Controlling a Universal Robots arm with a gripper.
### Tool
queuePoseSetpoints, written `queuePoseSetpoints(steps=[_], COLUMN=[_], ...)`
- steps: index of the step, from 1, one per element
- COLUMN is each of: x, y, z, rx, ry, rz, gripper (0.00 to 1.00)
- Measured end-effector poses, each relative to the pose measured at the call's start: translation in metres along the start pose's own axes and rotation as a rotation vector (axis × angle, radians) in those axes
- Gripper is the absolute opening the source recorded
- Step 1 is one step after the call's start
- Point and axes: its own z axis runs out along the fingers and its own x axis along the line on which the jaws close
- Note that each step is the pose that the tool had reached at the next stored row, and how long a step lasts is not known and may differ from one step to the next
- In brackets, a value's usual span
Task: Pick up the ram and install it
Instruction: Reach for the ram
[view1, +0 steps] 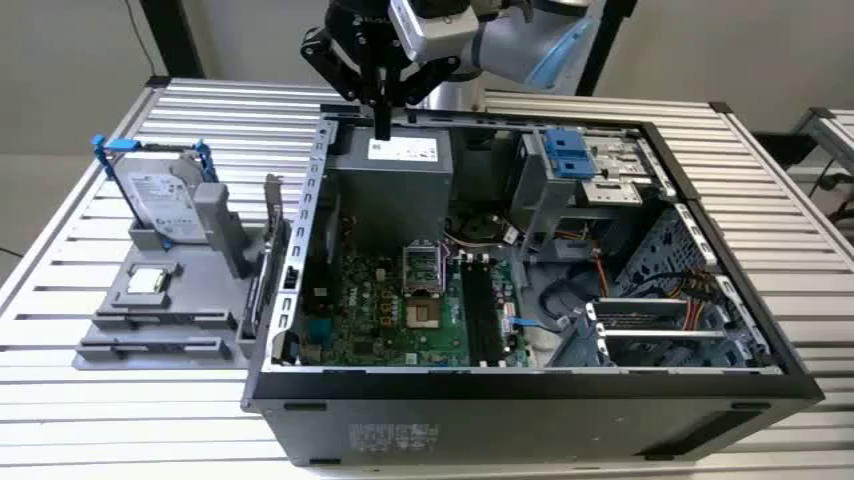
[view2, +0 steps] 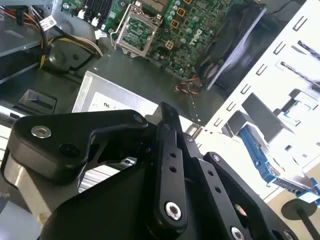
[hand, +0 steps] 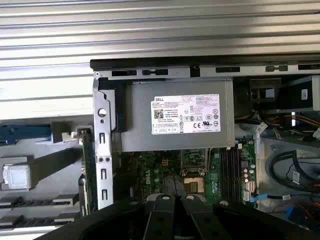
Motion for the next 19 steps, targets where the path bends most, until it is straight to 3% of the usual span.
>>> queuePoseSetpoints(steps=[8, 19], x=[0.0014, 0.0097], y=[-0.0001, -0.0013], z=[-0.0001, -0.0003], rx=[0.0000, 0.0000], ry=[0.0000, 0.0000], rz=[0.000, 0.000], gripper=[0.00, 0.00])
